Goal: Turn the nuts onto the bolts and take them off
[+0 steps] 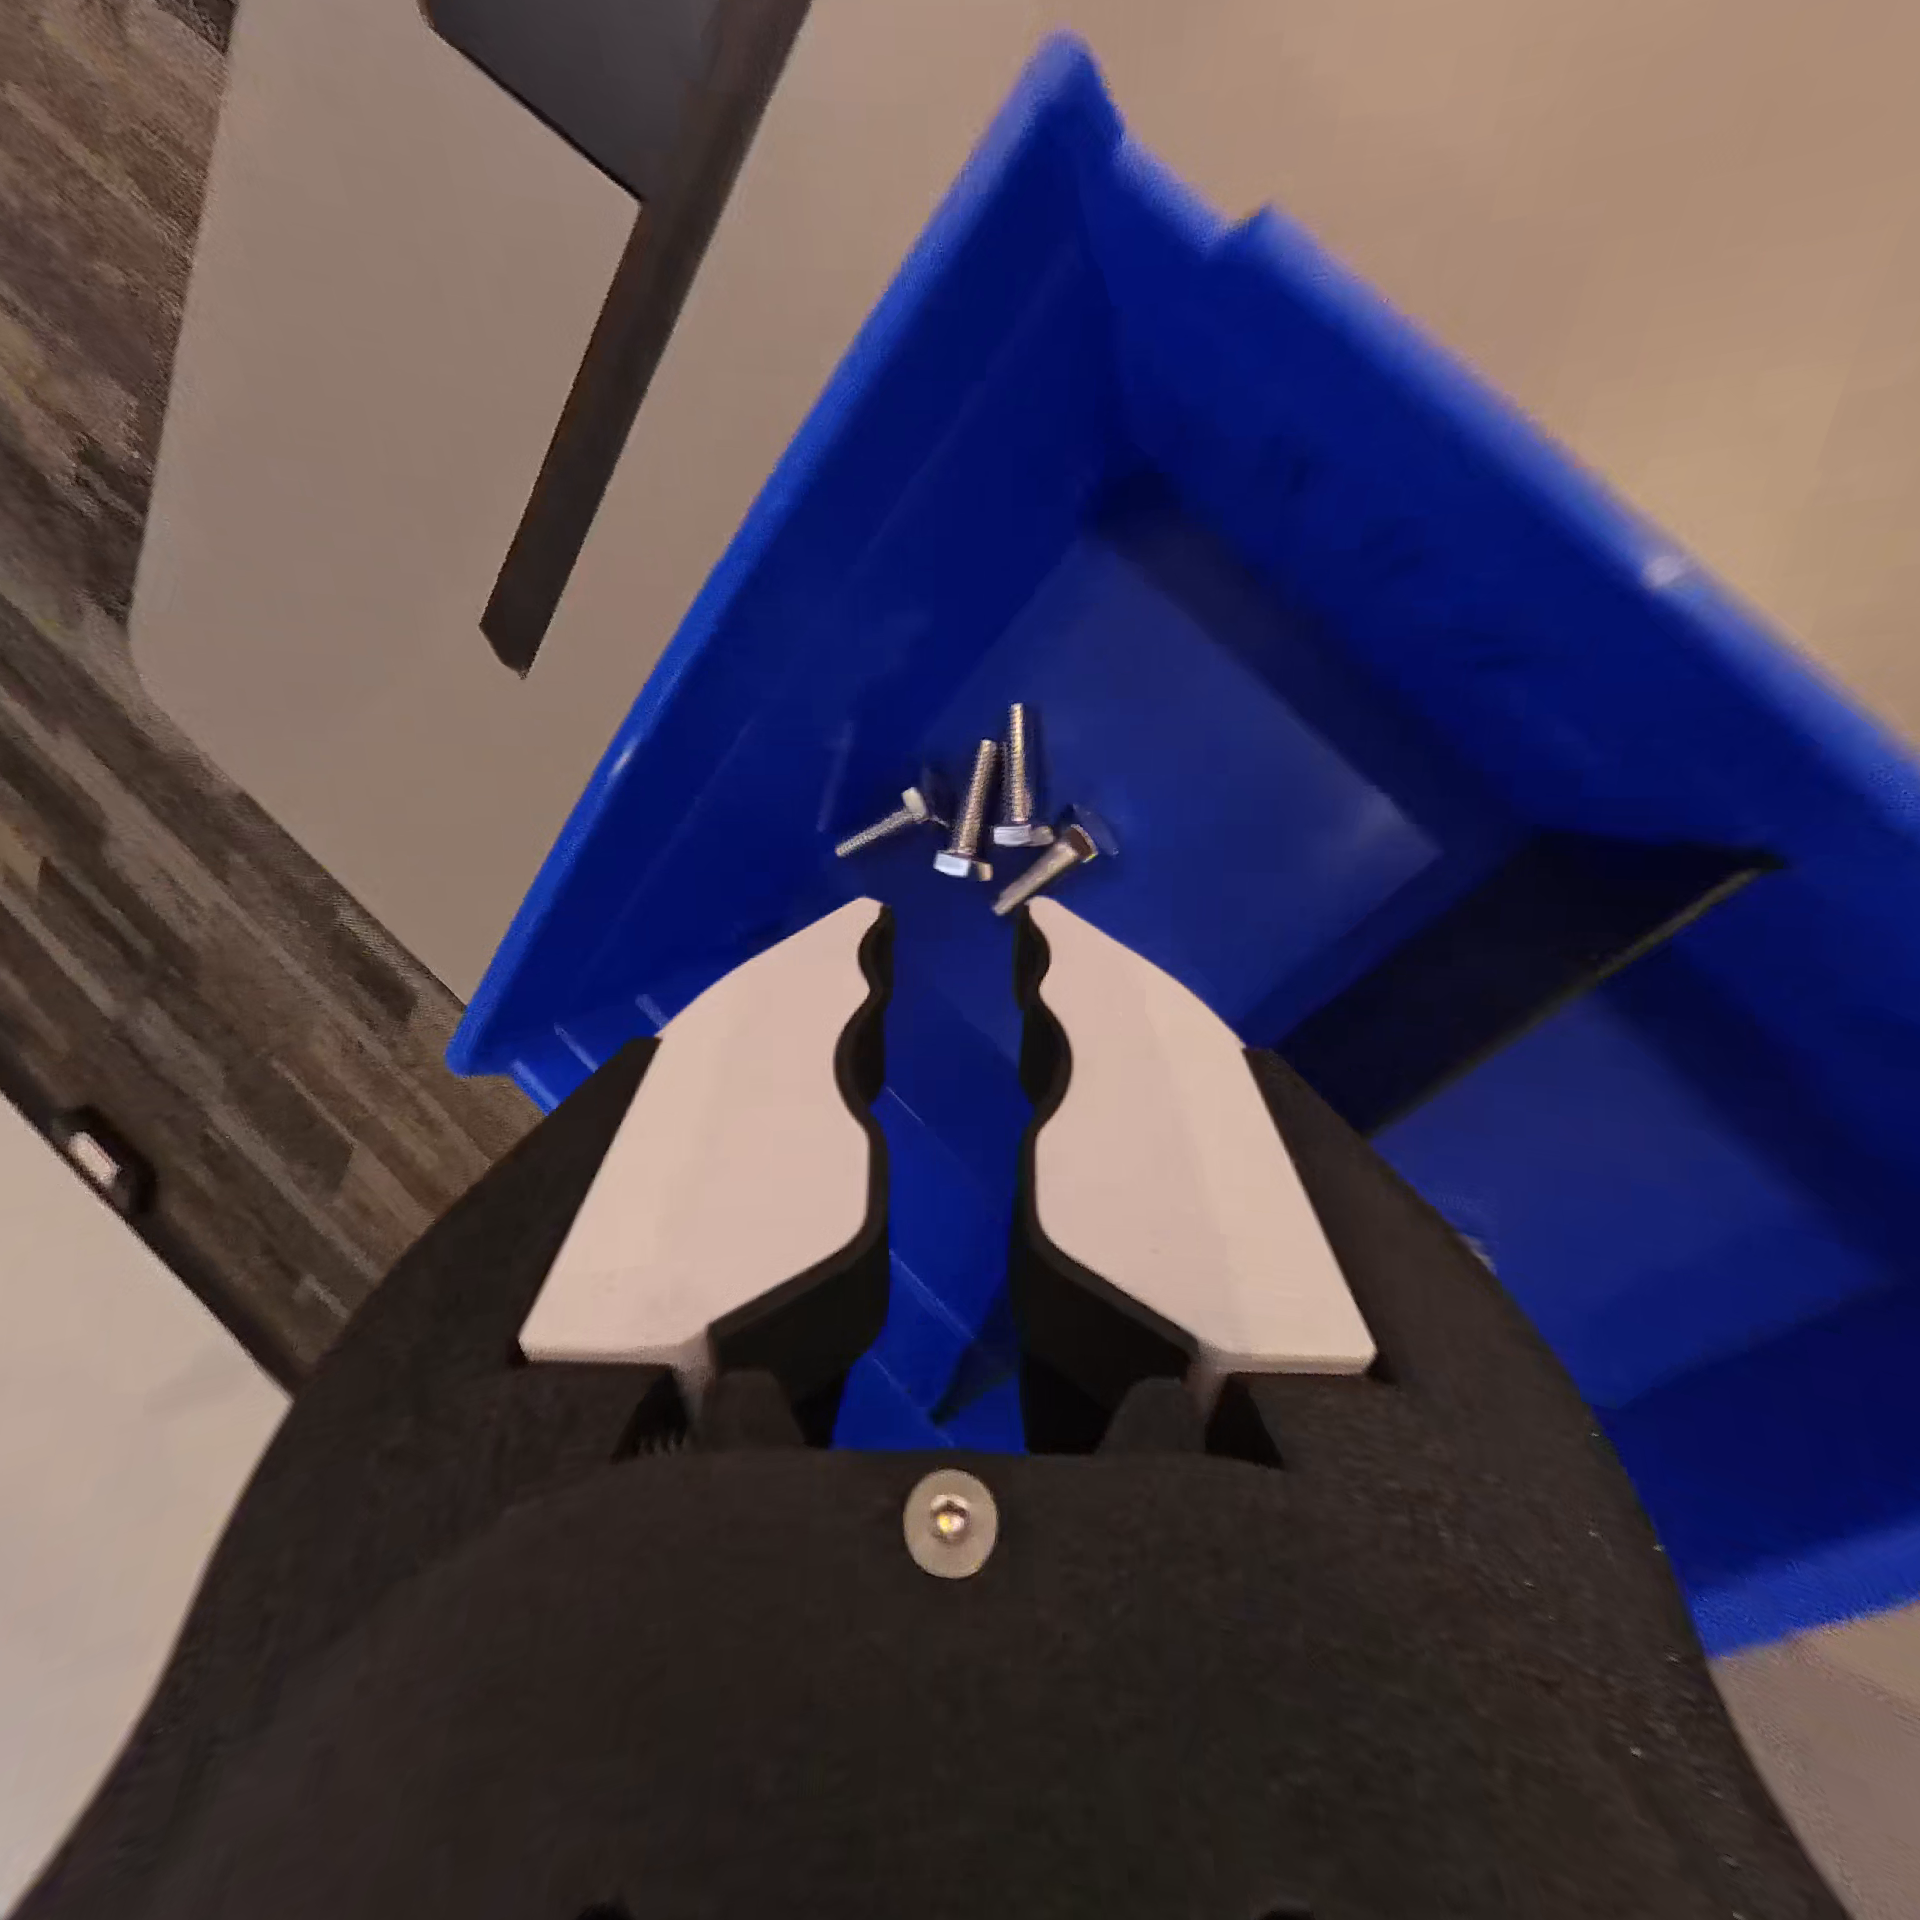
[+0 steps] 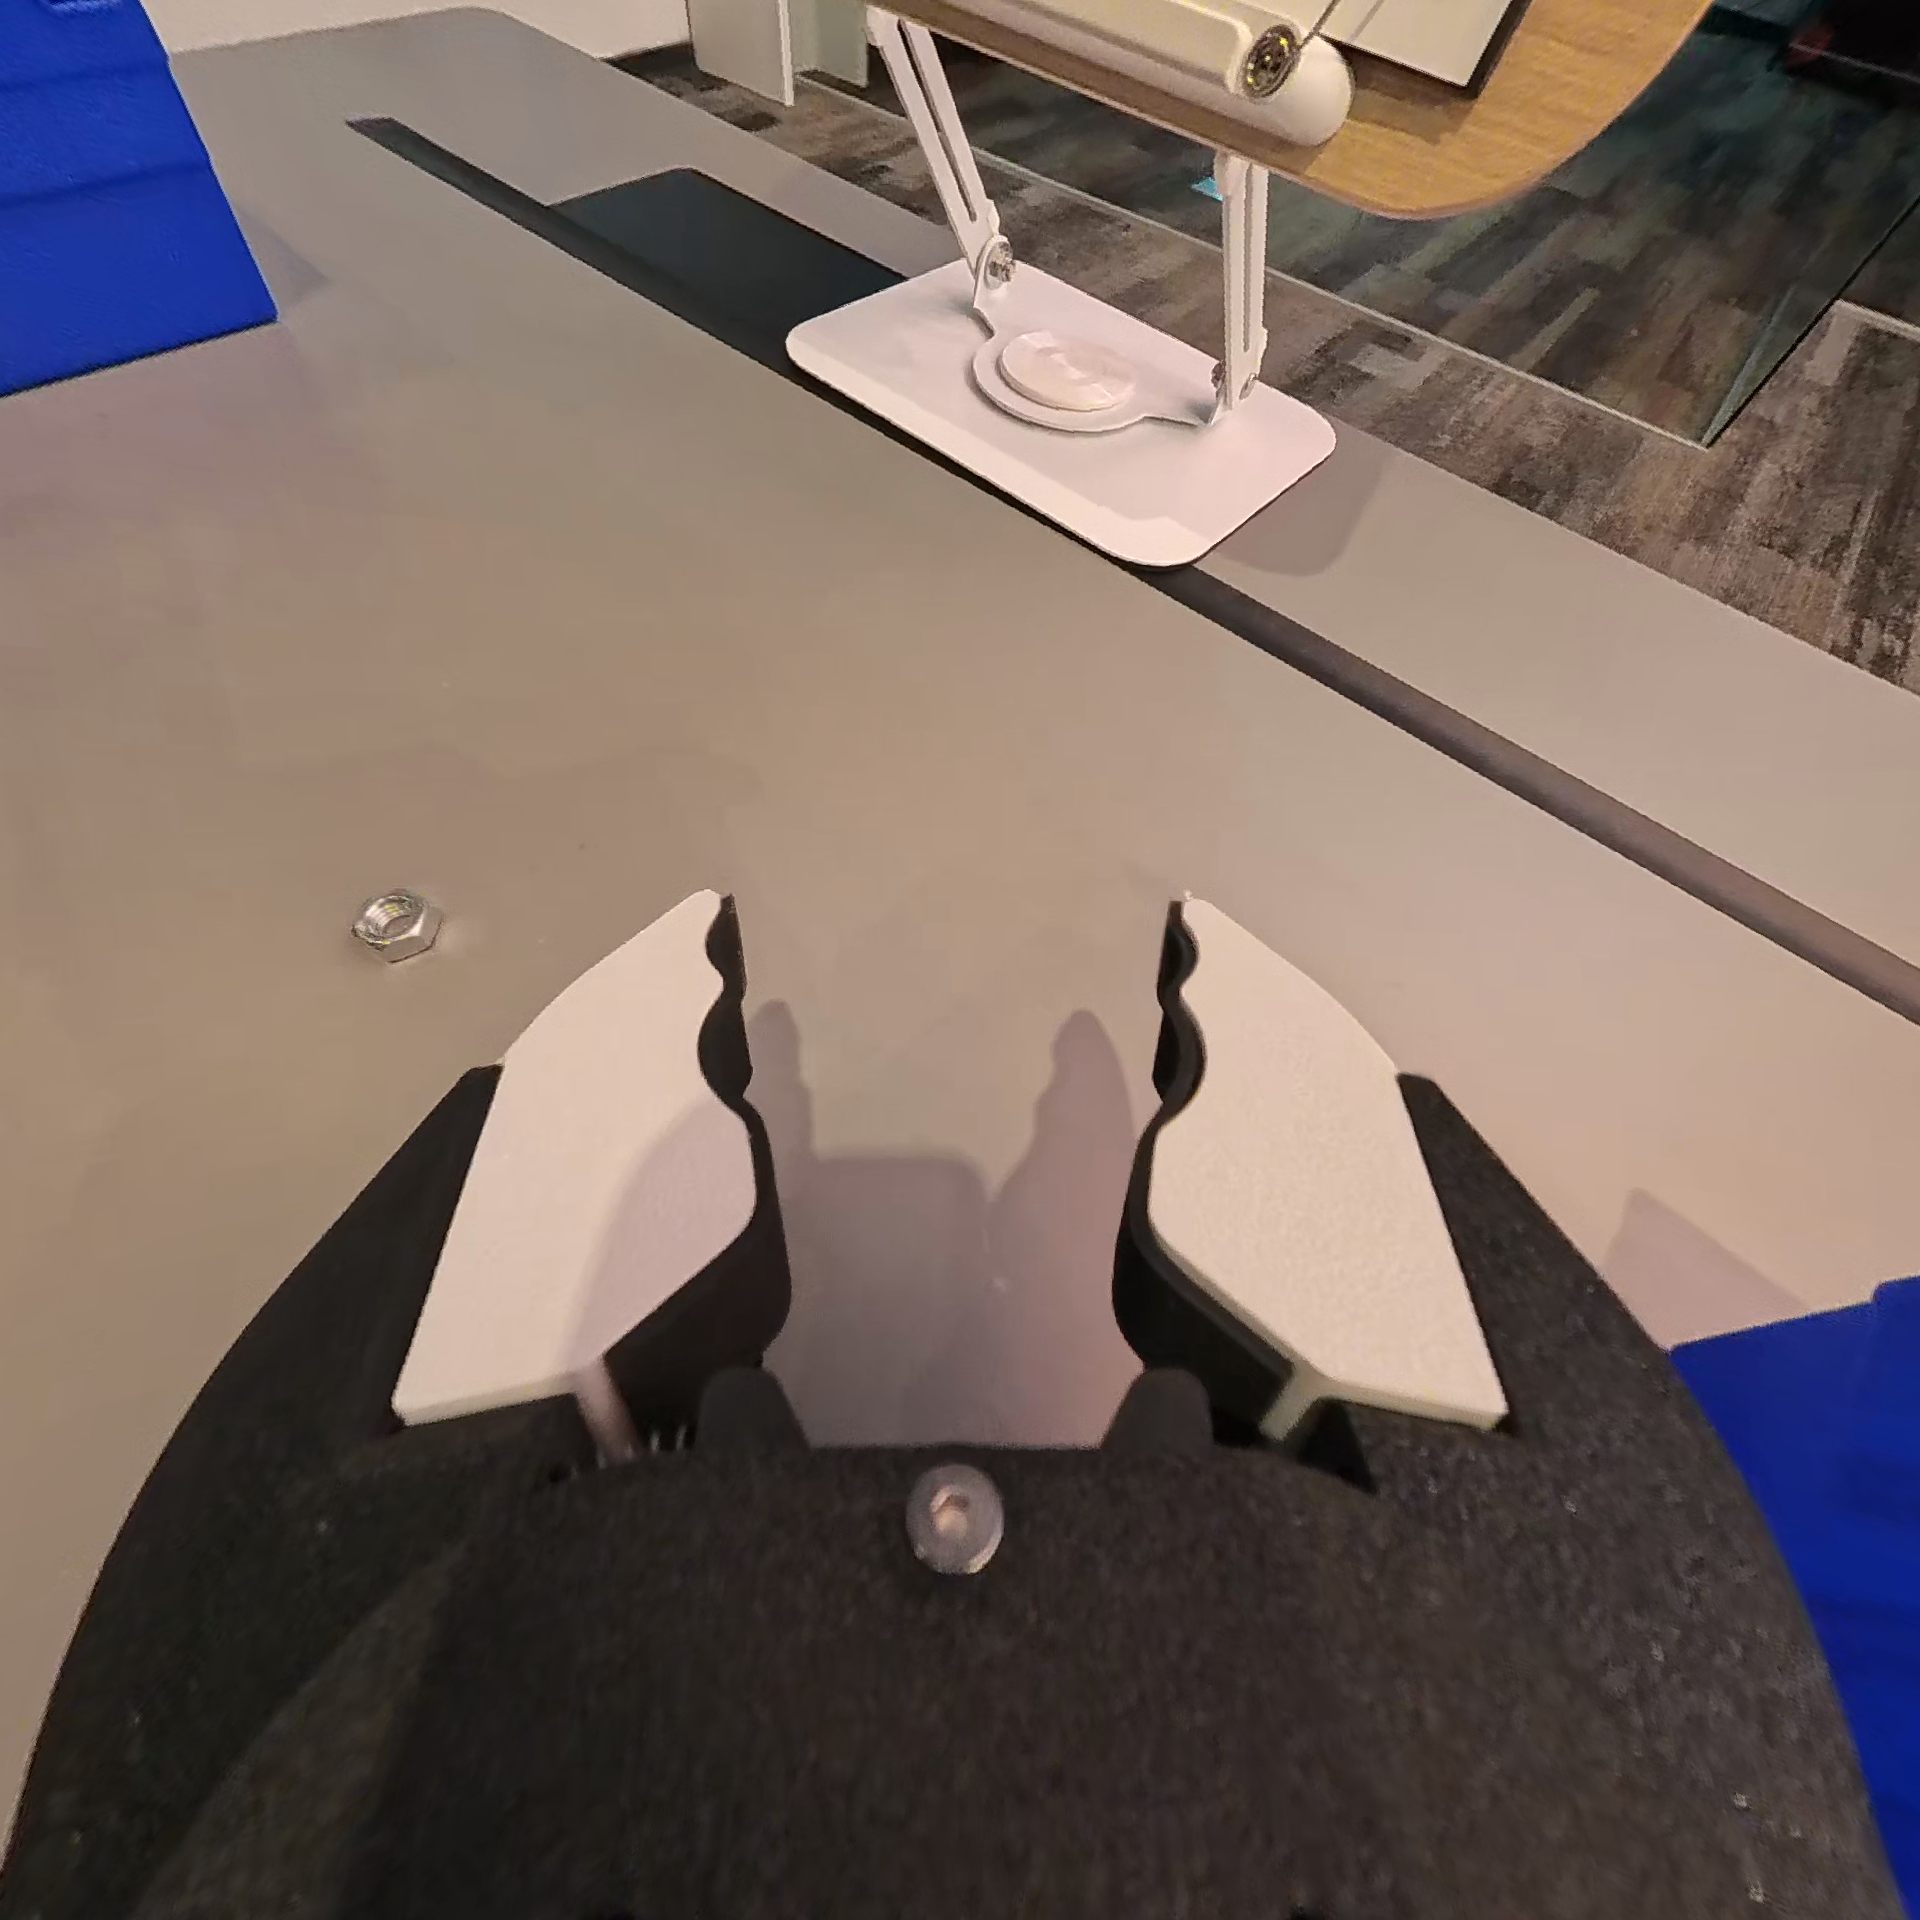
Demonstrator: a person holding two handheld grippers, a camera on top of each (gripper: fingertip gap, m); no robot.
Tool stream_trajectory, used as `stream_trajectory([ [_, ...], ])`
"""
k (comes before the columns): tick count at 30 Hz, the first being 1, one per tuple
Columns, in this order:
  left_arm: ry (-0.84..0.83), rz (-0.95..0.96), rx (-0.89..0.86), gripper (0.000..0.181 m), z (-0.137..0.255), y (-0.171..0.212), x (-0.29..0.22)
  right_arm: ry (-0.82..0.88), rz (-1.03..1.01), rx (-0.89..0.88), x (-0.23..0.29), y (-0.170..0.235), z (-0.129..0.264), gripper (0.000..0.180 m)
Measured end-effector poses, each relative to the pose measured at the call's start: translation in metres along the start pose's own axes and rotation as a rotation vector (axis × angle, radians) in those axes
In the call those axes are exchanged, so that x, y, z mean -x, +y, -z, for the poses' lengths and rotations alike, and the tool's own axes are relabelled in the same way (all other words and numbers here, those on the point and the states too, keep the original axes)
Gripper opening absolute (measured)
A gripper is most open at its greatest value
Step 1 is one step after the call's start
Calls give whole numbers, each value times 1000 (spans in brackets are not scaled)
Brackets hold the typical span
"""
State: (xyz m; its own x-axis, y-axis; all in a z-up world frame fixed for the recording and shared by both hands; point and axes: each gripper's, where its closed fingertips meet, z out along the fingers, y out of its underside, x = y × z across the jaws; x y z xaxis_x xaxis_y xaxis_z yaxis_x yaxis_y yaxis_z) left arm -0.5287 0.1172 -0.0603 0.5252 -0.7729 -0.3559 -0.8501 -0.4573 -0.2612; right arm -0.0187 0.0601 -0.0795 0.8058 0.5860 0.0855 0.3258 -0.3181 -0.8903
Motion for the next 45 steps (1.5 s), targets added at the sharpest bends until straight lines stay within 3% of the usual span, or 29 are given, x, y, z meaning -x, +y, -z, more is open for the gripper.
stream_trajectory([
  [9,-9,-200,151,19,-52,29,10,9,-22,30,-6,9,-2,76],
  [14,31,-185,133,18,-68,28,8,13,-19,32,-6,9,-2,76],
  [29,93,-222,133,18,-81,23,-4,5,-9,76,-2,18,-9,76],
  [37,152,-147,143,11,-84,25,-7,-4,-10,86,-1,20,-10,76],
  [45,111,-136,133,10,-79,26,-4,-13,-15,79,1,19,-11,76],
])
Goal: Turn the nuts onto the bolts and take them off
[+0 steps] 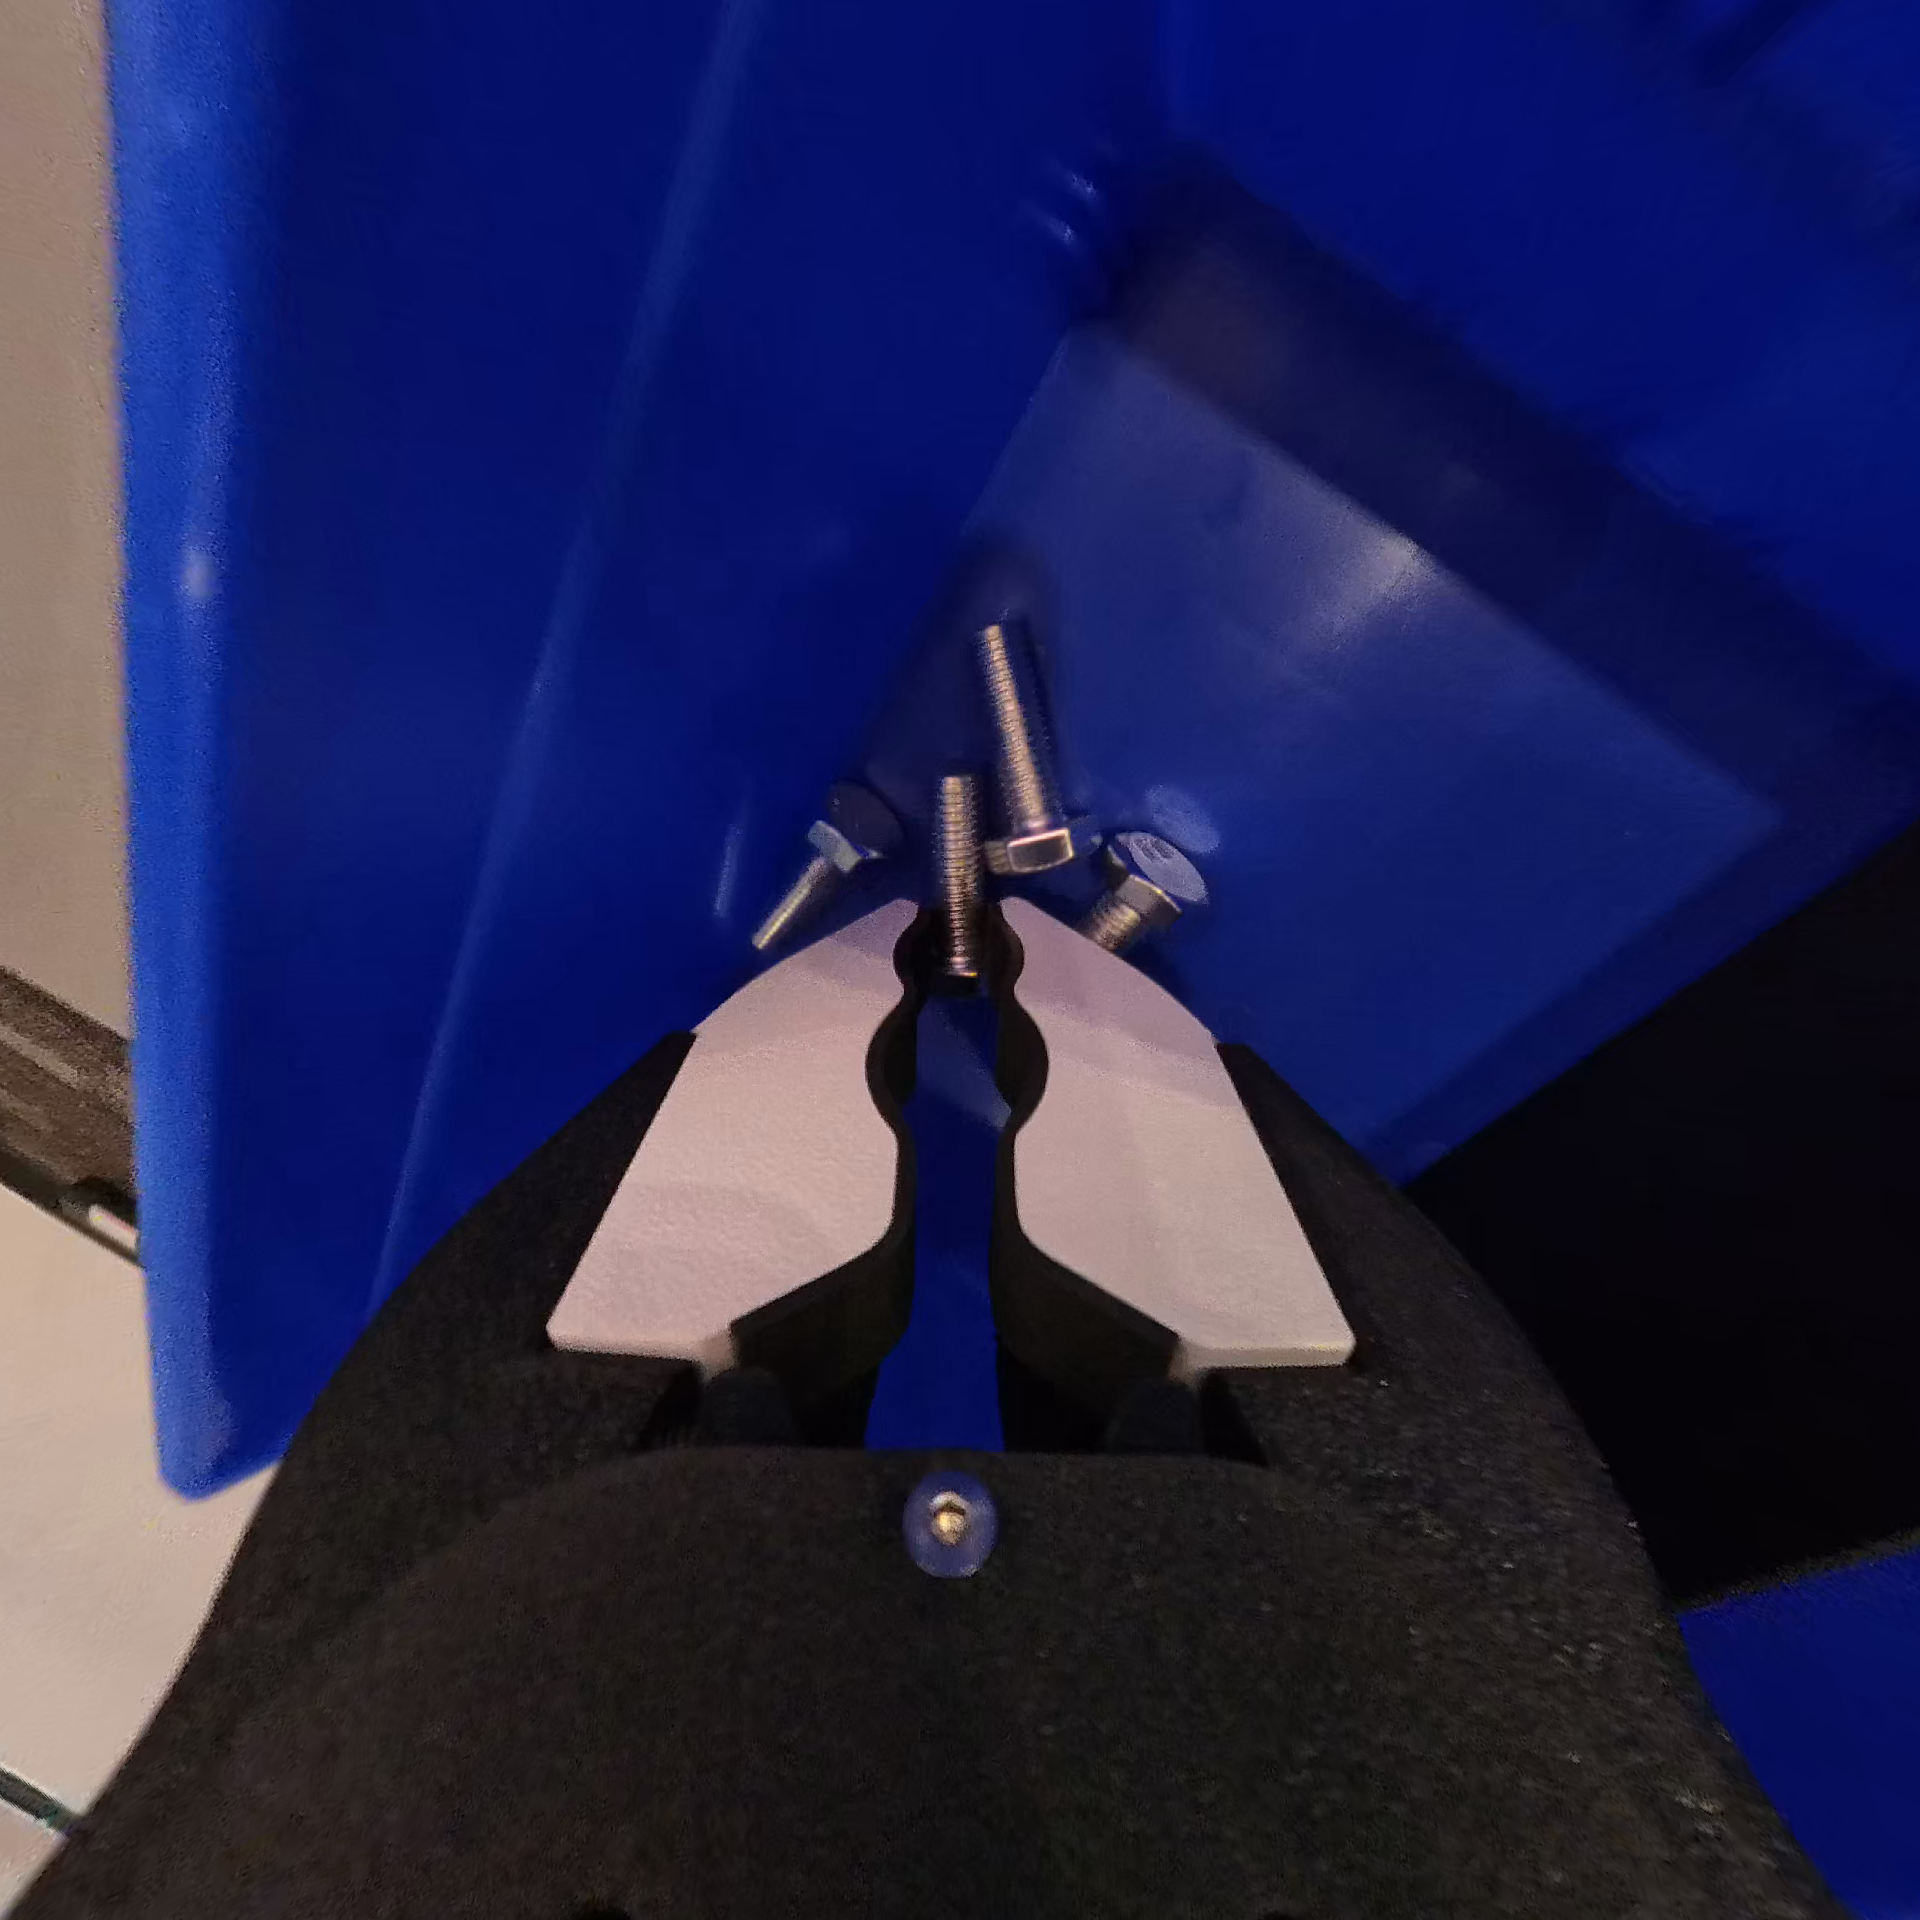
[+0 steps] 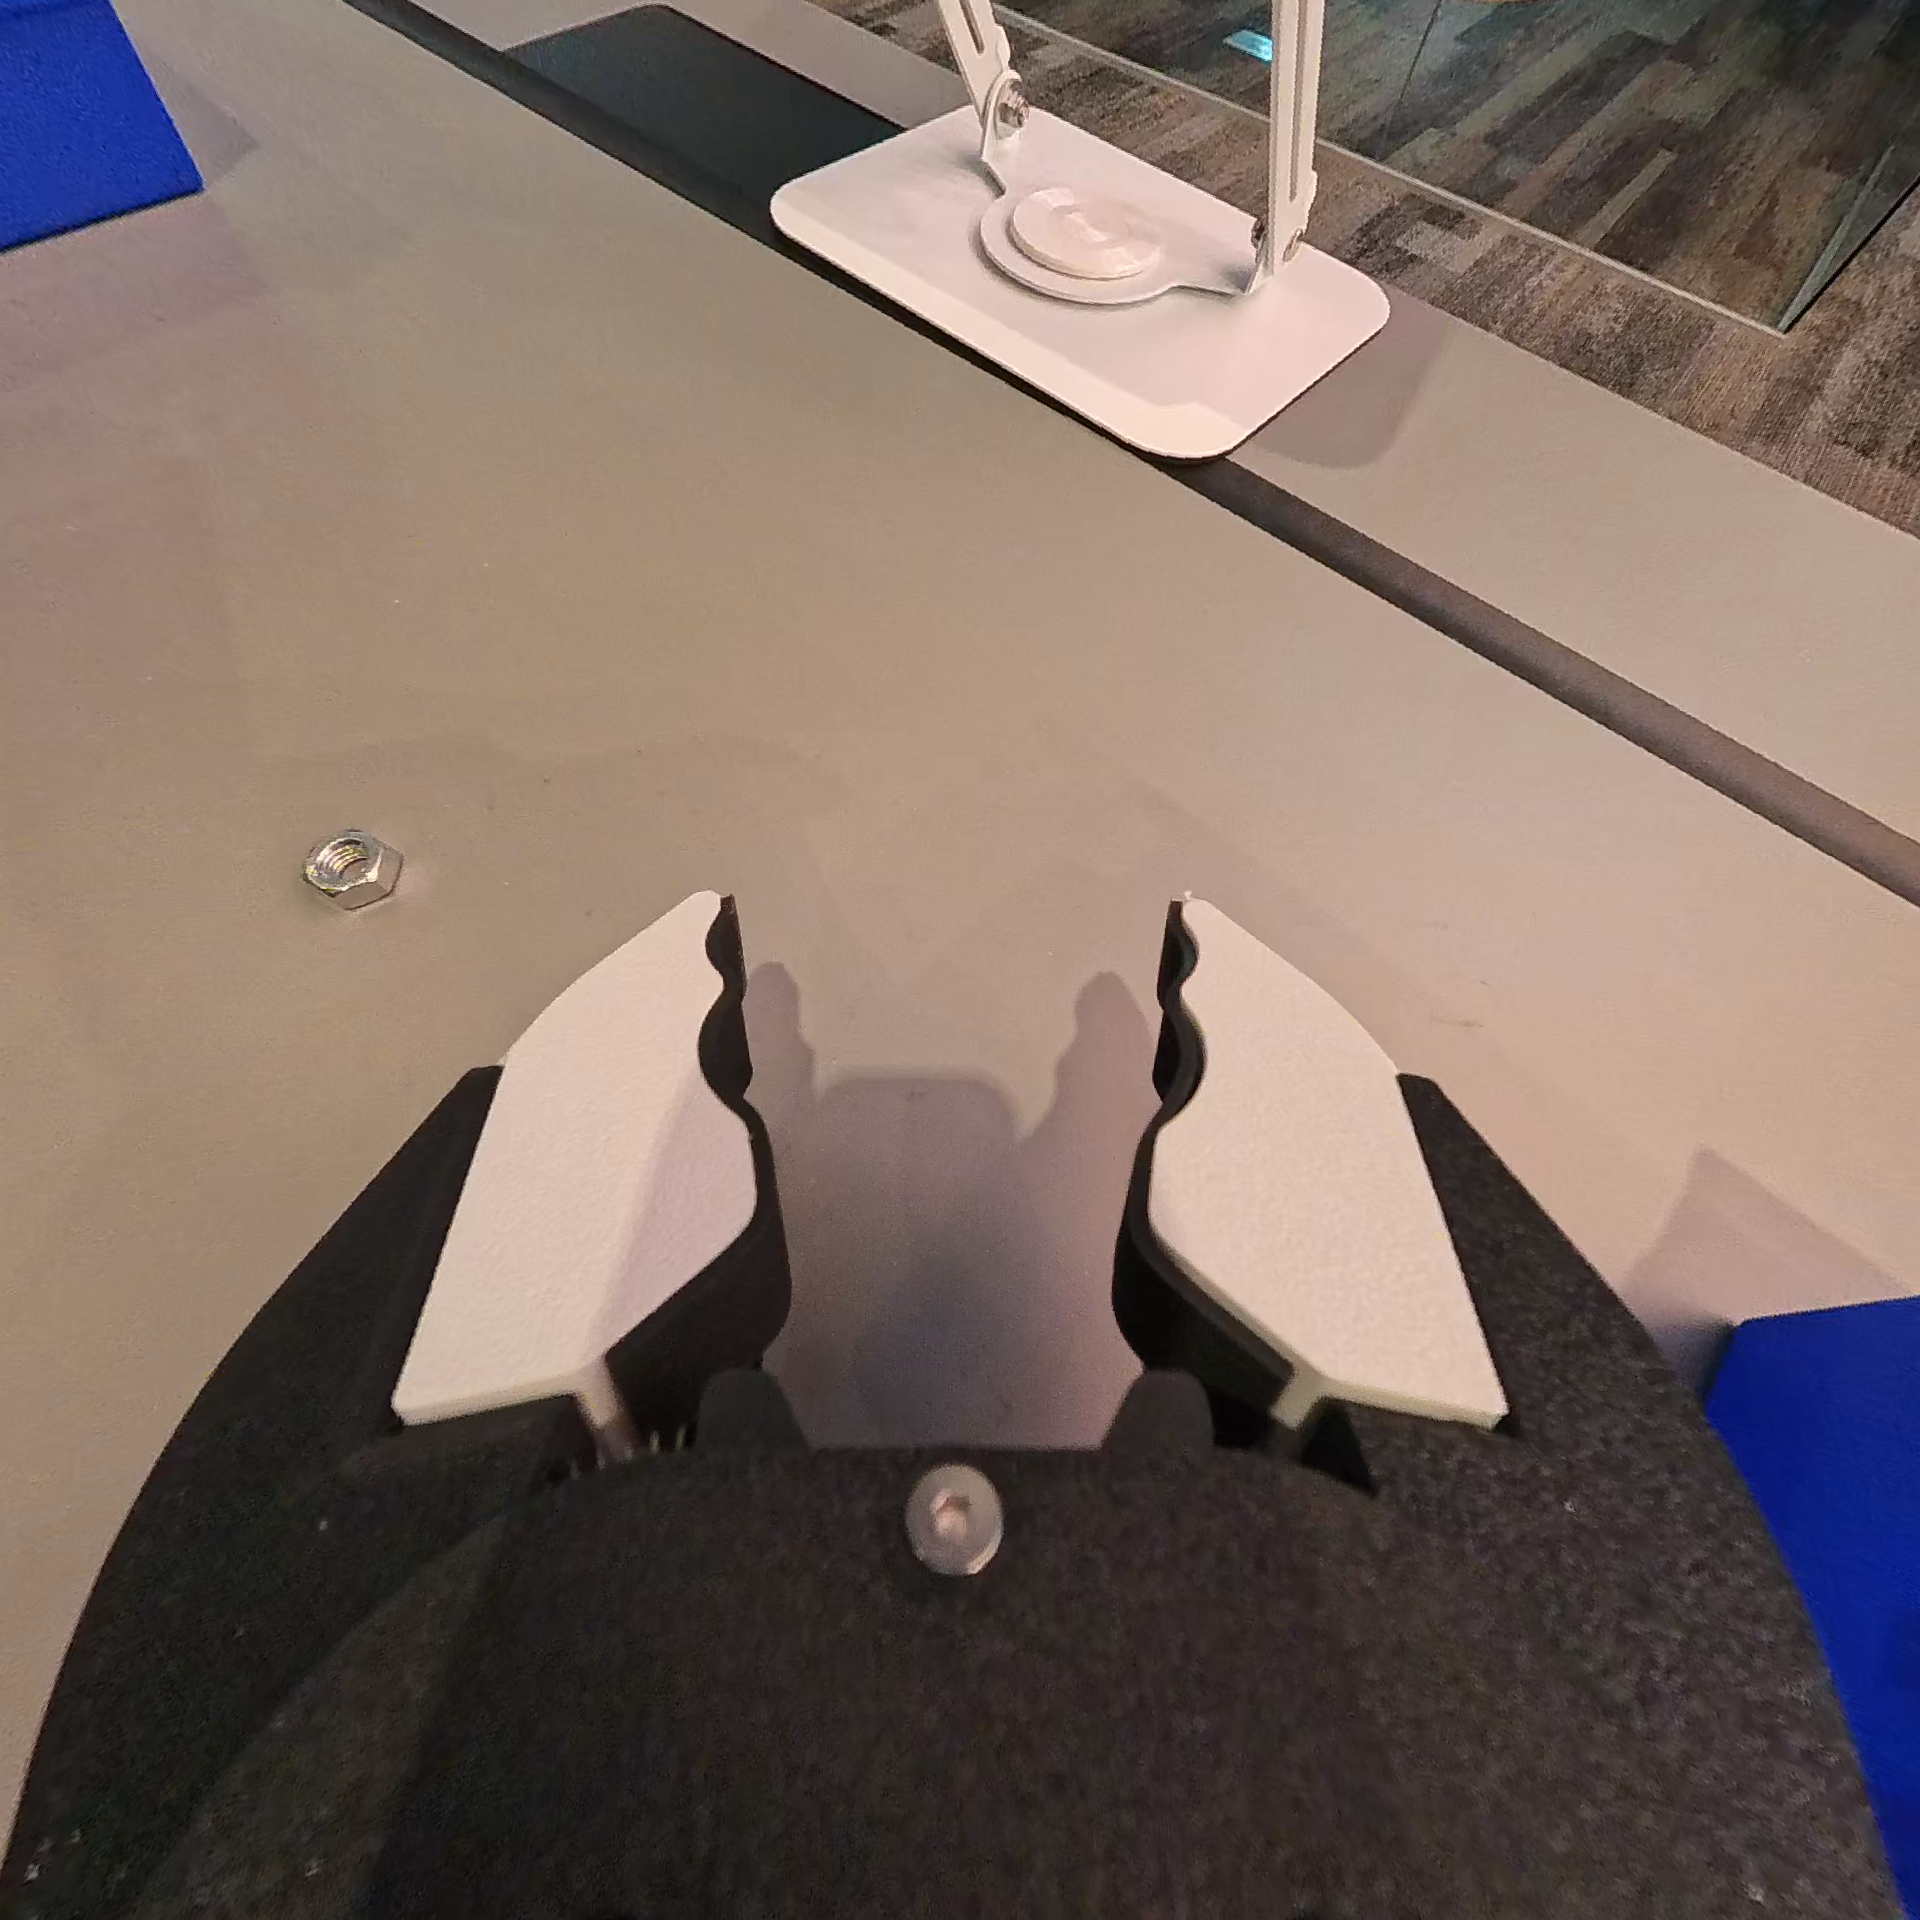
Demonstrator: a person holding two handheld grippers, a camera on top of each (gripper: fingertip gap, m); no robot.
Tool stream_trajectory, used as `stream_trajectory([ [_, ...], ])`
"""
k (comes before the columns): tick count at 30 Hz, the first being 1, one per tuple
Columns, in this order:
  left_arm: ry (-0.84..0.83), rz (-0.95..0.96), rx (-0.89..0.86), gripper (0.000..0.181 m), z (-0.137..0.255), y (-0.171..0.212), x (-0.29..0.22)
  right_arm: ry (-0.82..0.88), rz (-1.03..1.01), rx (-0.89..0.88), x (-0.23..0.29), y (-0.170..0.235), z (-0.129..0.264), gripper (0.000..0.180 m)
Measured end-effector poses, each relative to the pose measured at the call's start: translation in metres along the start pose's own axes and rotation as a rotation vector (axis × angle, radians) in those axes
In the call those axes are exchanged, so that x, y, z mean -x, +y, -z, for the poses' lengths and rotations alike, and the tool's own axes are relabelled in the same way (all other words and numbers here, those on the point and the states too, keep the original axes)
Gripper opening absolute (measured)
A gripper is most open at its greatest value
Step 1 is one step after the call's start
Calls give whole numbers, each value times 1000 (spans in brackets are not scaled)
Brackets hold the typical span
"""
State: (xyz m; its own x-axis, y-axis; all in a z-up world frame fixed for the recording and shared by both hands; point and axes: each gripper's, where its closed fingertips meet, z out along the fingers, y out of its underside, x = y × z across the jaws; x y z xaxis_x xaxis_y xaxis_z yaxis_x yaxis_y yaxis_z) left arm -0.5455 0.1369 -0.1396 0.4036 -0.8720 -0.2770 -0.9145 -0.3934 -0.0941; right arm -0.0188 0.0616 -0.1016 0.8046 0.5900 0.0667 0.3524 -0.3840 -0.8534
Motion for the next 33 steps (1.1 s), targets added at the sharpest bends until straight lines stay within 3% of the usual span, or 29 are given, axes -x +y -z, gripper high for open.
stream_trajectory([
  [4,-73,28,-47,10,29,0,8,-11,-2,-12,2,-3,1,76],
  [8,-158,57,-129,10,82,-12,10,-19,-3,-21,4,-5,1,76],
  [14,-243,79,-458,10,185,-88,-36,-48,-10,-59,10,-13,4,76],
  [17,-205,106,-647,10,216,-132,-80,-72,5,-73,18,-16,4,76],
  [26,-60,213,-972,10,197,-218,-201,-344,171,-116,85,-21,0,69],
  [33,70,344,-1203,9,191,-240,-244,-489,309,-16,134,-3,-21,54],
])
